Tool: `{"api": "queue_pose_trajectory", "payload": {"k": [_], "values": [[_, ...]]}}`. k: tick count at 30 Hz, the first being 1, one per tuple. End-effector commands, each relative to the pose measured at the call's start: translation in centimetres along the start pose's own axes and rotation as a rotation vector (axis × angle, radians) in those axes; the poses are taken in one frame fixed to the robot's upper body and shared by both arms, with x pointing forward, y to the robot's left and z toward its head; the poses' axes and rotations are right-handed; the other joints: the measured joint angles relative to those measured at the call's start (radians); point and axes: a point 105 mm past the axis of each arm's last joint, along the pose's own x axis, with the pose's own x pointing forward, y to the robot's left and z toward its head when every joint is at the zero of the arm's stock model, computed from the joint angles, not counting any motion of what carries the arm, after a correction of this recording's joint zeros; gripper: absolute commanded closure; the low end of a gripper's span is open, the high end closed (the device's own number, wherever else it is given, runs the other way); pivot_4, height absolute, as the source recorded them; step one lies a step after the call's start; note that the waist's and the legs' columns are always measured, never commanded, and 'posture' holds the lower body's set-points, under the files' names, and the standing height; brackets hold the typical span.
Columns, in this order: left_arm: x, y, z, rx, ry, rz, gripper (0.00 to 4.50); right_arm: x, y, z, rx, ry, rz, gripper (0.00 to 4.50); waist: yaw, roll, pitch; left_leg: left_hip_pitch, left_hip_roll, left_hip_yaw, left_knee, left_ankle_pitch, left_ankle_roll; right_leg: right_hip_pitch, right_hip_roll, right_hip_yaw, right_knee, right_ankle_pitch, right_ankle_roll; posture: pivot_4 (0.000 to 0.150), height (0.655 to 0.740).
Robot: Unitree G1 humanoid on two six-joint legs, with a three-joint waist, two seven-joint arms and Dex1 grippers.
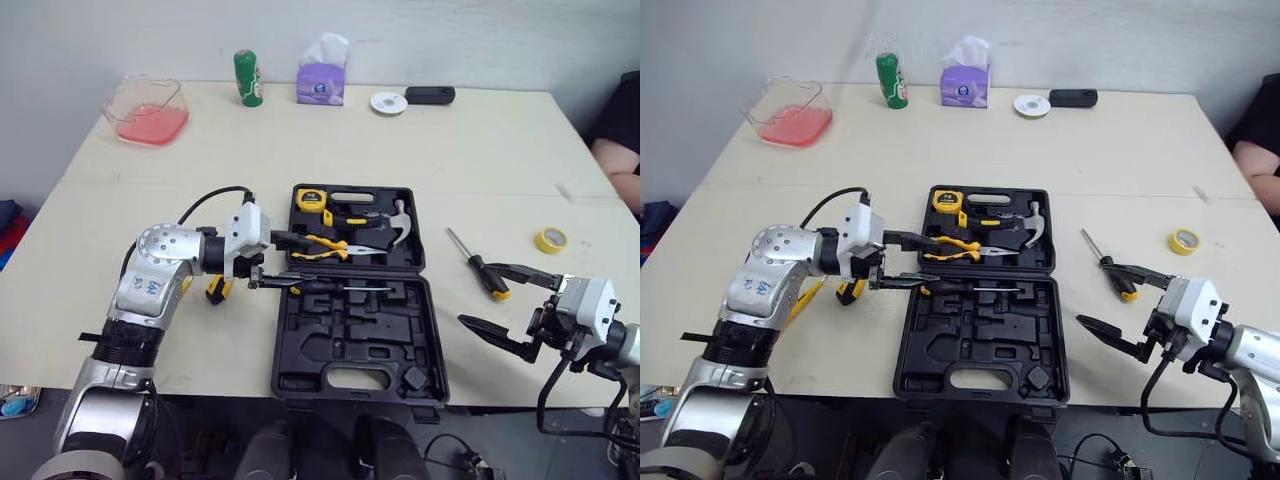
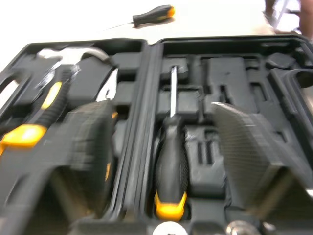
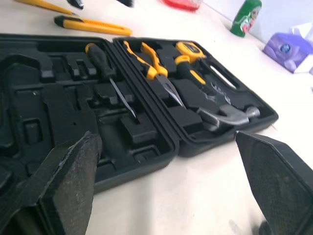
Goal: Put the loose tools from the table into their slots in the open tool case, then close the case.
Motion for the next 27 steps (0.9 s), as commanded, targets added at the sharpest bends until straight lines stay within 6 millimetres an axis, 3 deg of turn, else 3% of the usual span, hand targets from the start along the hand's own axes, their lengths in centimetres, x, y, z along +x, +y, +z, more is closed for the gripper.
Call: {"api": "queue_pose_trajectory", "payload": {"k": [1,4,5,13,27], "values": [[0.4,-0.3,0.7,0.04,-0.064,-0.001,3.01,-0.6,-0.4,1.1,-0.054,-0.013,-0.016,0.0,0.005,0.0,0.0,0.0,0.0,0.0,0.0,0.0,0.0,0.0,0.0,0.0,0.0,0.0,0.0,0.15,0.74],[1.4,-0.4,-0.2,0.03,-0.049,0.024,4.28,-0.7,-0.1,1.0,-0.046,-0.006,-0.01,0.0,0.005,0.0,0.0,0.0,0.0,0.0,0.0,0.0,0.001,0.0,0.0,0.0,-0.001,0.0,0.001,0.15,0.74],[1.8,-0.5,-0.4,0.013,-0.048,0.016,4.46,-0.7,-0.1,0.9,-0.044,-0.005,-0.011,0.0,0.004,0.0,0.0,0.0,0.0,0.0,0.0,0.0,0.001,0.0,0.0,0.0,-0.001,0.0,0.001,0.15,0.74],[5.1,-0.4,-1.9,0.022,0.046,0.02,4.46,-0.5,-0.1,0.9,-0.041,-0.007,-0.008,0.0,-0.001,0.0,0.0,0.0,0.0,0.001,0.0,0.0,0.001,0.0,0.001,0.0,0.0,0.001,0.001,0.15,0.74],[6.2,-1.5,-5.7,-0.071,0.226,-0.023,4.46,-0.6,0.0,0.6,-0.037,-0.007,-0.029,0.0,-0.001,0.0,0.0,0.001,0.0,0.001,0.0,0.0,0.001,0.002,0.0,0.0,-0.001,0.001,0.001,0.15,0.74]]}}
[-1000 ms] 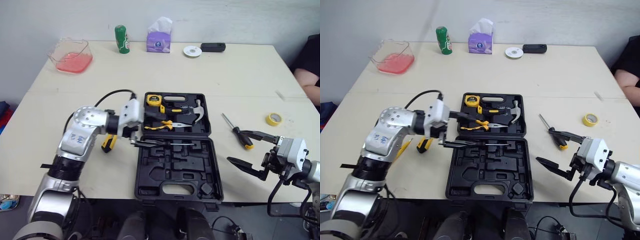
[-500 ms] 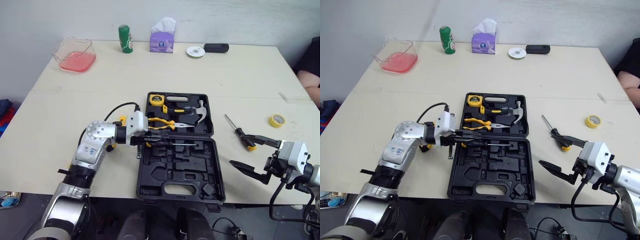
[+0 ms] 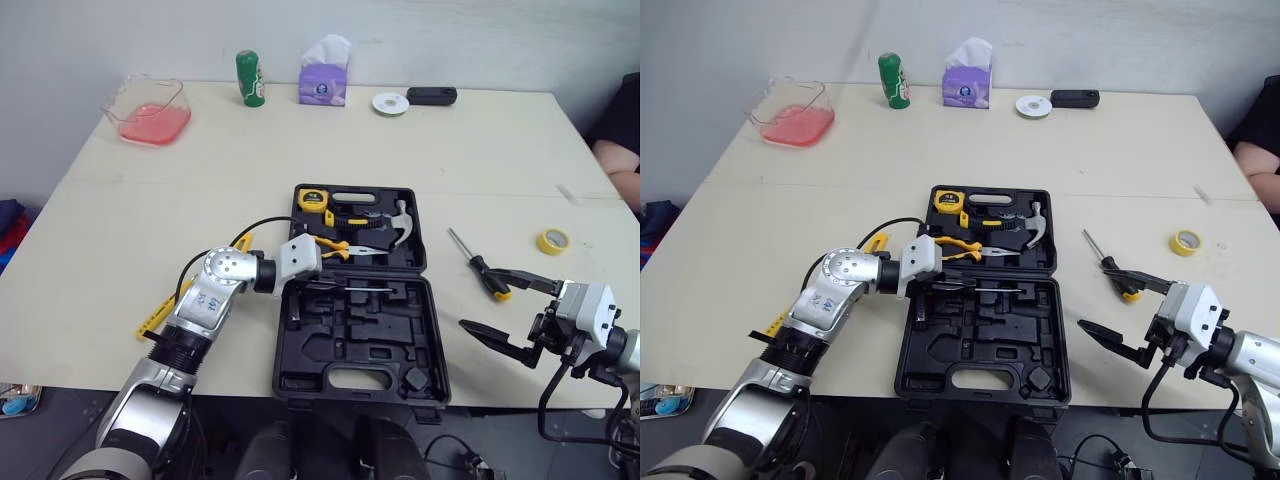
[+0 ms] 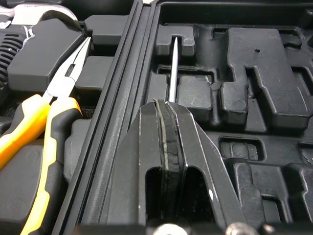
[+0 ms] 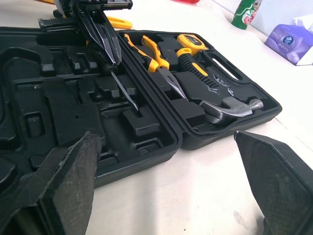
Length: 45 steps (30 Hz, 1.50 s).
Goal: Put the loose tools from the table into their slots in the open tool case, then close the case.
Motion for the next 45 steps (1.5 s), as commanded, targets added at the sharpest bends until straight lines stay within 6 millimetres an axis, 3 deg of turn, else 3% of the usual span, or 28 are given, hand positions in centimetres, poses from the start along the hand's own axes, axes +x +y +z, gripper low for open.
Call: {"api": "queue_pose_trajectory", "payload": {"k": [1,13,17,19,22,28,32,37,39,43,45], "values": [[0.3,-0.6,-1.8,-0.027,0.093,-0.027,4.46,-0.3,-0.4,1.0,-0.05,-0.026,-0.026,0.0,0.0,0.0,0.0,0.0,0.0,0.0,0.0,0.0,0.0,0.0,0.0,0.0,0.0,0.0,0.0,0.15,0.74],[0.4,-2.4,-5.7,-0.065,0.264,-0.083,4.46,-0.1,-0.5,0.8,-0.039,-0.03,-0.045,0.0,-0.002,0.003,-0.003,0.007,0.001,-0.001,0.0,-0.001,0.0,0.008,0.0,0.0,-0.002,0.0,0.0,0.15,0.74],[0.0,-3.5,-9.1,-0.066,0.415,-0.11,4.46,-0.1,-0.9,0.4,-0.012,-0.05,-0.089,0.0,-0.001,0.004,-0.011,0.018,0.003,-0.002,-0.002,-0.005,-0.001,0.019,-0.002,0.0,-0.009,0.0,0.0,0.15,0.74],[0.0,-3.2,-9.9,-0.081,0.419,-0.065,4.46,-0.2,-1.1,0.1,-0.005,-0.049,-0.106,0.0,-0.002,0.007,-0.023,0.021,0.003,-0.001,-0.004,-0.005,-0.002,0.022,-0.003,0.001,-0.014,0.0,0.0,0.15,0.74],[0.7,-2.3,-9.0,-0.144,0.341,0.005,4.46,-0.5,-1.4,-0.2,-0.003,-0.039,-0.124,0.0,-0.001,0.011,-0.032,0.029,0.005,-0.002,-0.008,-0.01,0.0,0.035,-0.003,0.001,-0.02,0.0,0.0,0.15,0.74],[0.8,-1.1,-6.2,-0.052,0.24,0.018,4.46,-0.3,-1.5,-0.5,-0.002,-0.034,-0.121,0.0,-0.004,0.017,-0.036,0.035,0.005,-0.001,-0.011,-0.011,-0.001,0.035,-0.005,0.001,-0.02,-0.001,-0.001,0.15,0.74],[0.4,-0.1,-1.5,-0.016,0.001,0.045,4.46,-0.6,-1.5,-0.6,-0.001,-0.03,-0.128,0.0,-0.005,0.017,-0.035,0.032,0.005,0.0,-0.013,-0.011,-0.002,0.029,-0.005,0.001,-0.02,-0.001,-0.002,0.15,0.74],[-3.1,0.8,3.2,0.022,-0.158,0.038,4.46,-1.7,-2.0,-0.4,-0.008,-0.018,-0.165,0.0,-0.004,0.013,-0.027,0.018,0.005,0.0,-0.013,-0.004,-0.003,0.015,-0.004,0.0,-0.017,-0.001,-0.002,0.15,0.74],[-4.9,1.0,3.9,0.023,-0.186,0.048,4.46,-2.4,-2.1,-0.4,-0.01,-0.007,-0.177,0.0,-0.003,0.013,-0.024,0.017,0.005,0.0,-0.013,-0.004,-0.003,0.015,-0.003,0.0,-0.017,-0.001,-0.002,0.15,0.74],[-9.7,0.9,2.5,-0.044,-0.139,0.08,4.46,-4.4,-2.7,-0.6,-0.017,0.013,-0.257,0.0,-0.006,0.014,-0.023,0.017,0.005,0.0,-0.014,-0.004,-0.003,0.016,-0.002,0.0,-0.017,-0.001,-0.002,0.15,0.74],[-13.2,1.8,0.2,-0.087,-0.061,0.197,4.46,-6.4,-3.6,-0.8,-0.023,0.015,-0.355,0.0,-0.011,0.015,-0.022,0.018,0.005,0.001,-0.015,-0.004,-0.003,0.015,-0.002,0.0,-0.017,-0.001,-0.002,0.15,0.74]]}}
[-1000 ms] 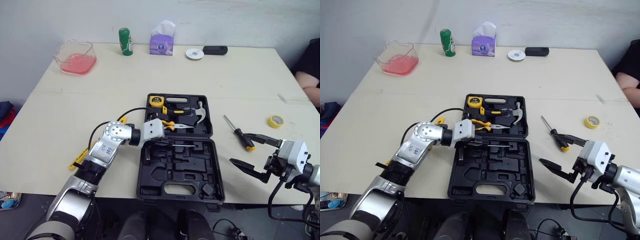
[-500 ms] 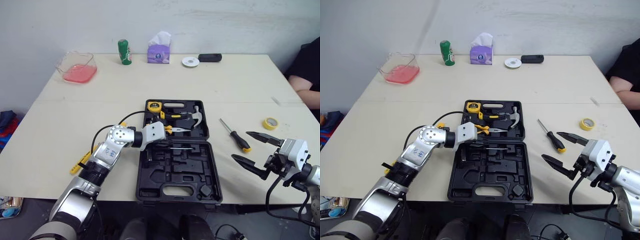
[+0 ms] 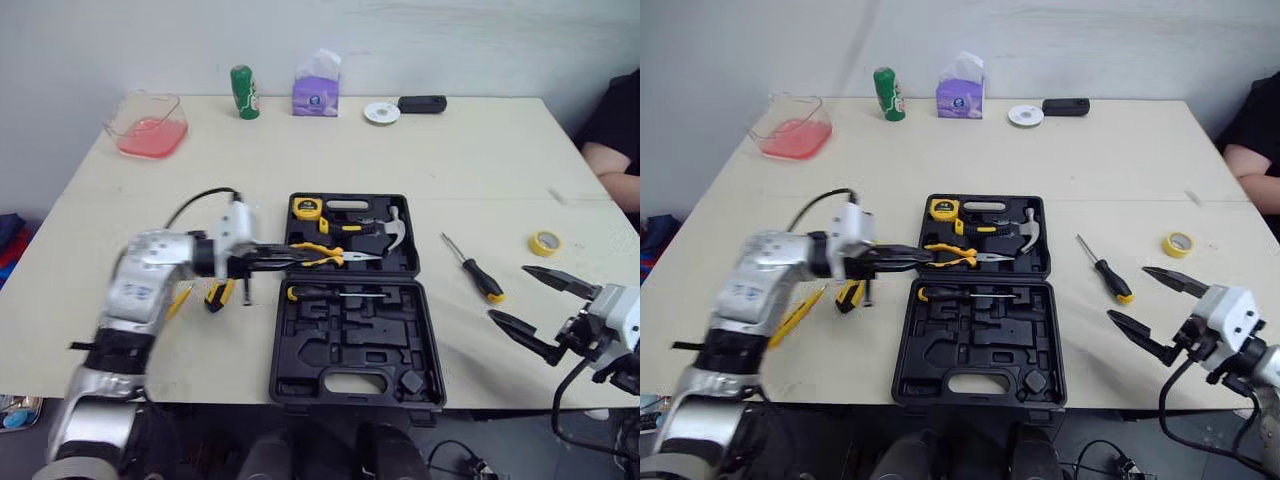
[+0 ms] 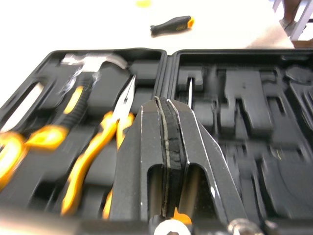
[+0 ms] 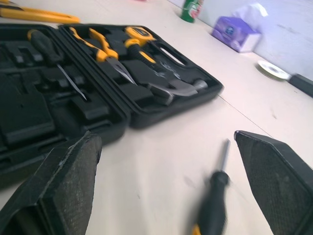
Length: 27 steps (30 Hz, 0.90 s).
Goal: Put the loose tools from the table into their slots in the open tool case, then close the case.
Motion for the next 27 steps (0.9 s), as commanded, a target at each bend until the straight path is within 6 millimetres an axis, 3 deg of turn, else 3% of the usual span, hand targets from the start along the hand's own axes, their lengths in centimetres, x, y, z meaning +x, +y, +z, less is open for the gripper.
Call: {"api": "queue_pose_trajectory", "payload": {"k": [1,3,7,11,14,16,18,23,27], "values": [[-5.8,1.8,-2.1,-0.054,0.065,0.191,4.18,-3.3,-2.6,0.3,-0.057,-0.009,-0.176,0.0,-0.002,0.001,0.001,0.0,0.0,0.0,0.0,0.0,0.0,0.0,0.0,0.0,0.0,0.0,0.0,0.15,0.74],[-8.4,2.6,-3.0,-0.069,0.091,0.302,3.57,-4.6,-3.1,-0.4,-0.074,0.023,-0.227,0.0,0.0,0.0,0.006,0.0,0.0,0.0,0.0,0.0,0.0,0.0,0.0,0.0,-0.002,0.0,0.0,0.15,0.74],[-15.7,3.5,-4.6,-0.053,0.172,0.632,1.71,-9.0,-5.1,-2.2,-0.114,0.116,-0.432,0.0,0.003,-0.001,0.013,0.0,0.0,0.0,-0.001,-0.002,0.0,-0.001,-0.002,0.001,-0.003,0.0,0.0,0.15,0.74],[-21.1,3.4,-5.5,-0.055,0.178,0.922,0.02,-12.3,-5.8,-3.5,-0.109,0.172,-0.583,0.0,0.003,0.0,0.013,0.0,0.0,0.0,-0.002,-0.003,0.0,-0.002,-0.003,0.001,-0.004,0.0,0.0,0.15,0.74],[-24.5,2.1,-7.0,-0.09,0.206,1.078,0.02,-14.8,-6.2,-4.2,-0.068,0.169,-0.734,0.0,0.0,0.0,0.013,0.0,0.0,0.001,-0.004,-0.004,-0.001,-0.002,-0.003,0.001,-0.004,0.0,0.0,0.15,0.74],[-27.0,0.9,-8.9,-0.181,0.256,1.197,0.02,-16.5,-6.1,-4.9,-0.053,0.202,-0.801,0.0,0.0,0.001,0.014,0.001,0.001,0.001,-0.006,-0.004,-0.002,-0.003,-0.003,0.001,-0.004,-0.001,-0.001,0.15,0.74],[-28.2,-0.3,-10.1,-0.228,0.293,1.235,0.02,-17.7,-5.8,-5.5,-0.043,0.236,-0.835,0.0,-0.001,0.001,0.014,0.001,0.0,0.002,-0.008,-0.005,-0.002,-0.003,-0.003,0.002,-0.004,-0.001,-0.001,0.15,0.74],[-28.4,-1.3,-9.6,-0.216,0.26,1.268,0.02,-19.0,-4.9,-6.6,-0.03,0.291,-0.845,0.0,-0.003,0.0,0.014,0.004,0.0,0.004,-0.011,-0.006,-0.006,-0.003,-0.004,0.003,-0.005,-0.001,-0.001,0.15,0.74],[-27.1,-1.3,-9.4,-0.214,0.244,1.231,0.02,-18.0,-4.7,-7.3,-0.014,0.288,-0.819,0.0,-0.002,0.0,0.014,0.004,0.0,0.004,-0.012,-0.005,-0.007,-0.004,-0.006,0.003,-0.004,-0.001,-0.002,0.15,0.74]]}}
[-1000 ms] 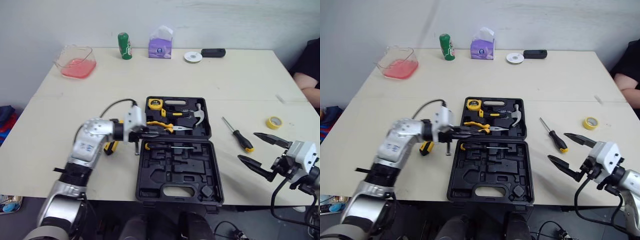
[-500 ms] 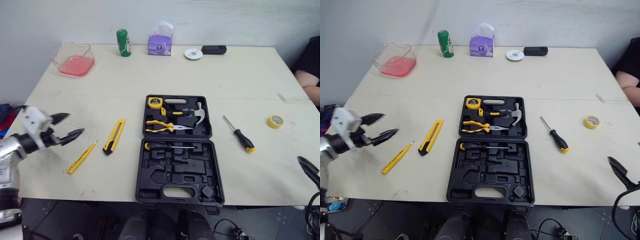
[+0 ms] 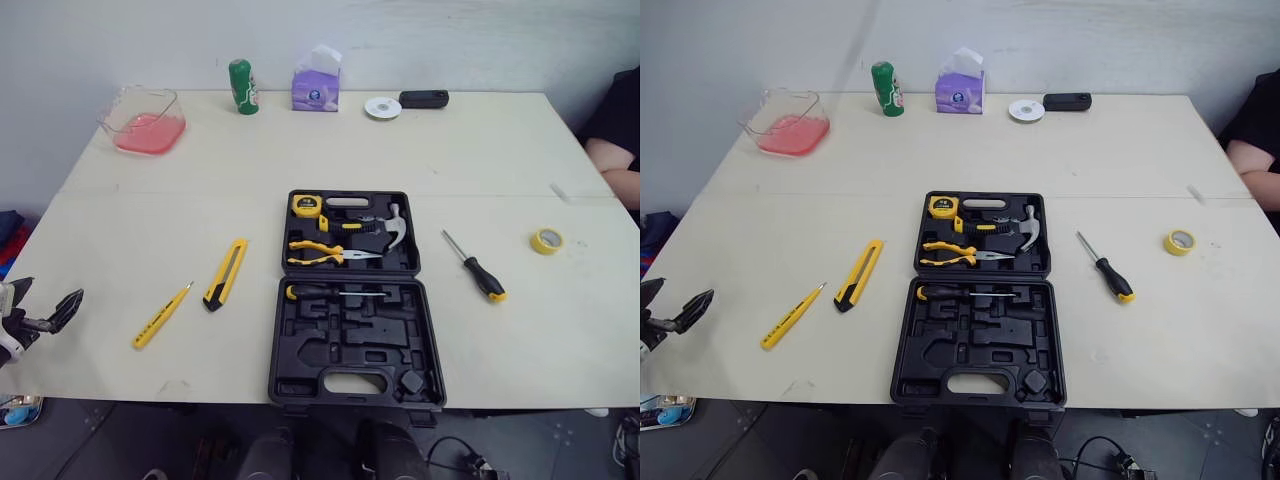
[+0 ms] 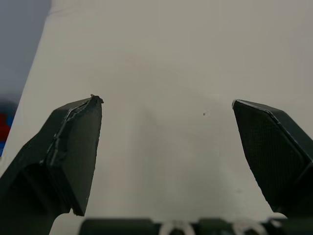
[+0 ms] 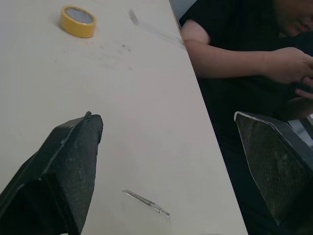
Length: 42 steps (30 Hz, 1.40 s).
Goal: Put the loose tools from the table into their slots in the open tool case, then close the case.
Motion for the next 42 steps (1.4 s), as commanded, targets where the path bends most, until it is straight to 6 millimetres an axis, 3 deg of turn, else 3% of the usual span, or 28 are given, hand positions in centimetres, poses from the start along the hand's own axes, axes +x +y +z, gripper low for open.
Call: {"api": "queue_pose_trajectory", "payload": {"k": [1,6,14,16,18,20,24,27,34,42], "values": [[0.2,-0.6,1.9,0.016,-0.068,-0.022,0.02,0.5,0.4,0.3,-0.01,-0.024,0.001,0.0,-0.001,0.0,0.0,0.0,0.0,0.0,-0.001,0.0,0.0,0.0,0.0,0.0,0.0,0.0,0.0,0.15,0.74],[0.8,-2.8,3.5,-0.023,-0.109,-0.123,0.02,2.1,2.2,1.1,-0.005,-0.071,0.069,0.0,-0.007,0.001,0.0,-0.001,0.0,0.001,-0.003,0.001,-0.001,-0.003,0.0,0.0,0.0,0.0,-0.001,0.15,0.74],[1.6,-12.3,9.3,-0.035,-0.229,-0.56,0.02,5.4,8.2,7.0,0.035,-0.221,0.331,0.0,-0.018,0.001,0.0,-0.001,-0.001,0.002,-0.004,0.001,-0.001,-0.003,0.0,0.001,0.001,0.0,0.0,0.15,0.74],[1.6,-15.6,10.6,-0.028,-0.251,-0.684,0.02,6.3,9.2,7.2,0.09,-0.14,0.343,0.0,-0.016,0.0,0.0,-0.001,-0.001,0.001,-0.004,0.002,-0.001,-0.003,0.001,0.001,0.001,0.0,-0.001,0.15,0.74],[1.7,-18.5,12.1,-0.021,-0.287,-0.793,0.02,6.8,11.2,8.8,0.11,-0.152,0.433,0.0,-0.012,0.001,0.0,-0.001,-0.001,0.001,-0.004,0.002,-0.001,-0.003,0.0,0.001,0.002,0.0,0.0,0.15,0.74],[1.7,-19.8,13.0,-0.021,-0.319,-0.837,0.02,6.8,12.5,9.9,0.135,-0.163,0.497,0.0,-0.009,0.001,0.0,-0.001,-0.002,0.001,-0.003,0.003,0.0,-0.003,0.0,0.001,0.002,0.0,0.0,0.15,0.74],[0.9,-23.2,14.8,0.091,-0.429,-1.015,0.02,8.1,13.7,10.4,0.189,0.017,0.547,0.0,-0.006,0.001,0.0,-0.002,-0.001,0.002,-0.003,0.005,0.004,-0.003,0.004,0.001,0.003,0.0,0.0,0.15,0.74],[0.1,-24.5,14.6,0.143,-0.442,-1.106,0.02,8.1,14.9,11.5,0.222,0.066,0.639,0.0,-0.004,0.001,0.0,-0.002,0.0,0.002,-0.003,0.006,0.004,-0.003,0.006,0.001,0.002,0.0,0.0,0.15,0.74],[-1.1,-26.6,14.9,0.042,-0.403,-1.267,0.02,9.2,16.4,11.9,0.16,0.234,0.713,0.0,0.007,0.0,0.0,-0.006,0.0,0.001,-0.001,0.007,0.004,-0.004,0.007,0.0,0.001,0.0,0.0,0.15,0.74],[-1.8,-28.0,14.4,0.048,-0.391,-1.322,0.02,11.2,16.6,8.9,0.131,0.344,0.685,0.0,0.009,0.0,0.0,-0.014,0.0,-0.002,0.007,0.007,0.005,-0.006,0.008,-0.003,0.001,0.001,0.001,0.15,0.74]]}}
